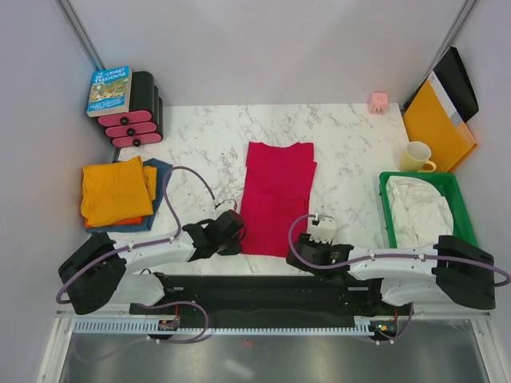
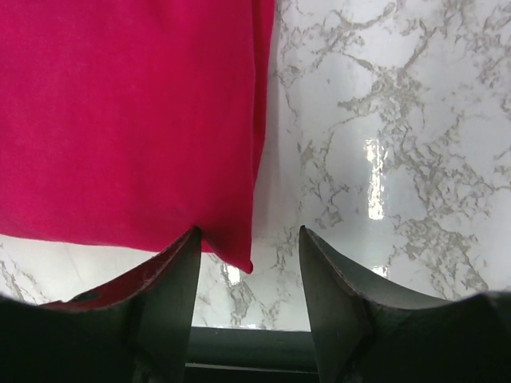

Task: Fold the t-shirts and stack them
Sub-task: Grab one side of the 2/3 rectangular tshirt with both arms, then fold the long partially folded tshirt into a neat square, then put the neatly folded tshirt into the corner of the board with the left arm

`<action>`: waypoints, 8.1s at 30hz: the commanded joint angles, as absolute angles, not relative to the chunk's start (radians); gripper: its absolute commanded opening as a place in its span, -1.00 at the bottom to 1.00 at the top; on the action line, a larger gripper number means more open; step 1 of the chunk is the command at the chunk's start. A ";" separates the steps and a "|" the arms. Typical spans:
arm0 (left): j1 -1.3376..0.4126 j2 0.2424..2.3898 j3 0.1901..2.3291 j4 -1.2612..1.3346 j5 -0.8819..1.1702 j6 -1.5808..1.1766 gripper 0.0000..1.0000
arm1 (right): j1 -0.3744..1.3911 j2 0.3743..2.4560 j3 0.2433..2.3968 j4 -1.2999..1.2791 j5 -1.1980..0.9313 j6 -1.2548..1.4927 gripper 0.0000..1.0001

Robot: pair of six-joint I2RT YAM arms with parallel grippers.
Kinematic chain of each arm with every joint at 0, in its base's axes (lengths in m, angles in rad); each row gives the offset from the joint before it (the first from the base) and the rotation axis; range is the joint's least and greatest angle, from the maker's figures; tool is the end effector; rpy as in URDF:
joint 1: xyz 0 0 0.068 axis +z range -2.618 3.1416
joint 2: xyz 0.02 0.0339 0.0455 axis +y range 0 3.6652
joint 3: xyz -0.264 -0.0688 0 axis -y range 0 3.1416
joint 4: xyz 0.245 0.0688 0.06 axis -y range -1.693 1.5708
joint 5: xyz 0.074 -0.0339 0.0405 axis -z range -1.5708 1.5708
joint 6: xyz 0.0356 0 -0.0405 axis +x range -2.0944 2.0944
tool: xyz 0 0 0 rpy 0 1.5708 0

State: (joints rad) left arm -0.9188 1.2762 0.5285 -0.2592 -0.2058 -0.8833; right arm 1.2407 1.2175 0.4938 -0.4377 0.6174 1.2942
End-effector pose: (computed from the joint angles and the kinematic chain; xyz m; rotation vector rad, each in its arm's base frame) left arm 0.1405 -0.1720 0.1515 -0.0316 2.6035 -0.4242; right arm 0.0821 0.1759 0.1494 0.2254 2.4208 0.2496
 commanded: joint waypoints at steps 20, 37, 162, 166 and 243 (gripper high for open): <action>-0.930 1.137 0.537 -0.393 -0.213 -0.884 -0.96 | 1.353 1.252 0.520 -0.547 0.669 1.451 -1.00; -0.946 1.015 0.738 -0.499 -0.293 -0.848 -0.96 | 1.378 1.138 0.840 -0.819 0.966 1.373 -1.00; -0.147 1.404 0.253 1.063 -0.298 -0.002 0.99 | 0.897 0.804 0.927 -0.607 0.784 0.422 0.96; -0.117 1.461 0.192 1.256 -0.258 -0.015 0.99 | 0.897 0.811 0.907 -0.588 0.756 0.417 0.96; -0.288 1.825 1.437 -0.526 0.509 -0.100 0.99 | 0.621 1.917 1.597 -0.388 0.528 0.601 0.19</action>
State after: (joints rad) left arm -0.2337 1.8015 1.3834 -0.5400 0.5144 -0.1101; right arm 0.6441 1.8927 1.5055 -0.4168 0.5739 0.5907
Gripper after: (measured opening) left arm 0.994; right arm 0.624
